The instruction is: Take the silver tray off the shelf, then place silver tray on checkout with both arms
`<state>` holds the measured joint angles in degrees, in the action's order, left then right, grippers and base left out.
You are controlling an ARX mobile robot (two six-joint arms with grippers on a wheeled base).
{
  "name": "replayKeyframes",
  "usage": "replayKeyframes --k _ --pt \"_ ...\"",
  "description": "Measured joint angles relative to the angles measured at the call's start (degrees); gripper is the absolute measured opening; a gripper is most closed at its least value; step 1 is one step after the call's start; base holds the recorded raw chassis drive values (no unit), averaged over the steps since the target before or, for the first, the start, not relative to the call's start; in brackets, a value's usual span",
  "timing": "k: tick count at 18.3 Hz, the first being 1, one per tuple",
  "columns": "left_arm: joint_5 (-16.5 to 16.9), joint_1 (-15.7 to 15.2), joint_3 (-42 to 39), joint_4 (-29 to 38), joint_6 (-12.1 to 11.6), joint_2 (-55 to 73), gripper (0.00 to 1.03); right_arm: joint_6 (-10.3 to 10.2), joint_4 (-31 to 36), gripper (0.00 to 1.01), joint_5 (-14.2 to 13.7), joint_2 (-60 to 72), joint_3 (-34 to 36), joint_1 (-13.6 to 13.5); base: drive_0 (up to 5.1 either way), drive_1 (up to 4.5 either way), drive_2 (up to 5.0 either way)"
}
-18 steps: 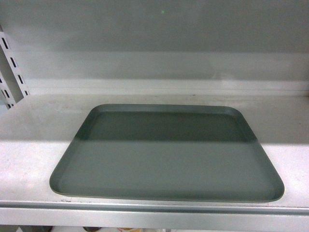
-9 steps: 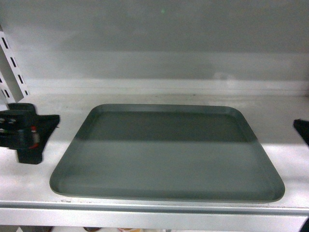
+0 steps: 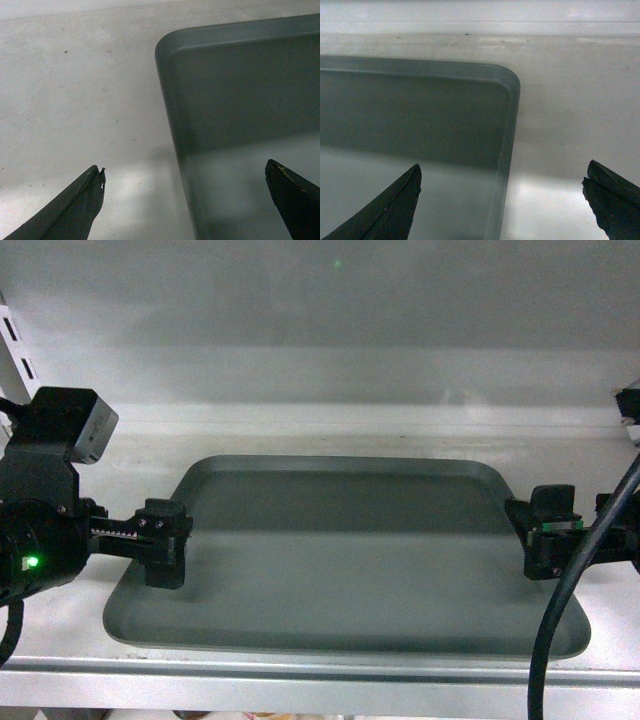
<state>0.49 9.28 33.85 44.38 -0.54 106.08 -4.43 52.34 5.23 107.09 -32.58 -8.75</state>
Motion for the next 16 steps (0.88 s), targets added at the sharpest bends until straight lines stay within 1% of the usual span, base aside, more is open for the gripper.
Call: replayKeyframes --k 2,6,8,9,10,12,13,16 --pt "-0.04 0.04 1.22 1.07 -0.02 2.91 0.98 0.00 1.62 0.98 -2.23 2.49 -0.74 -0.68 0.0 0.00 0.0" --pt "-0.76 0.33 2.93 2.34 -0.20 5.70 0.98 0.02 5.03 0.98 -4.66 6.75 -2.32 -1.03 0.0 0.00 0.0" --pt "-1.01 0.35 3.83 3.06 0.02 6.67 0.98 0.02 4.87 0.98 -5.27 8.55 -3.08 -1.25 0.0 0.00 0.0" --pt "-1.01 0.35 3.93 3.23 0.33 7.15 0.98 0.00 4.85 0.98 -5.31 9.09 -3.32 -1.44 0.0 0.00 0.0" --pt "-1.01 0.52 4.00 3.21 1.79 7.98 0.98 -0.09 4.68 0.98 -5.46 10.67 -5.49 -1.75 0.0 0.00 0.0" --pt "-1.88 1.31 4.70 3.30 2.86 8.76 0.98 -0.48 4.59 0.98 -6.19 13.20 -6.38 -1.84 0.0 0.00 0.0" --pt "-2.08 1.60 4.70 3.67 3.30 9.03 0.98 -0.50 4.92 0.98 -6.75 13.64 -6.47 -2.14 0.0 0.00 0.0" --pt "-2.45 1.97 4.57 4.52 4.02 9.49 0.98 -1.55 4.59 0.98 -7.21 13.70 -6.71 -2.21 0.0 0.00 0.0"
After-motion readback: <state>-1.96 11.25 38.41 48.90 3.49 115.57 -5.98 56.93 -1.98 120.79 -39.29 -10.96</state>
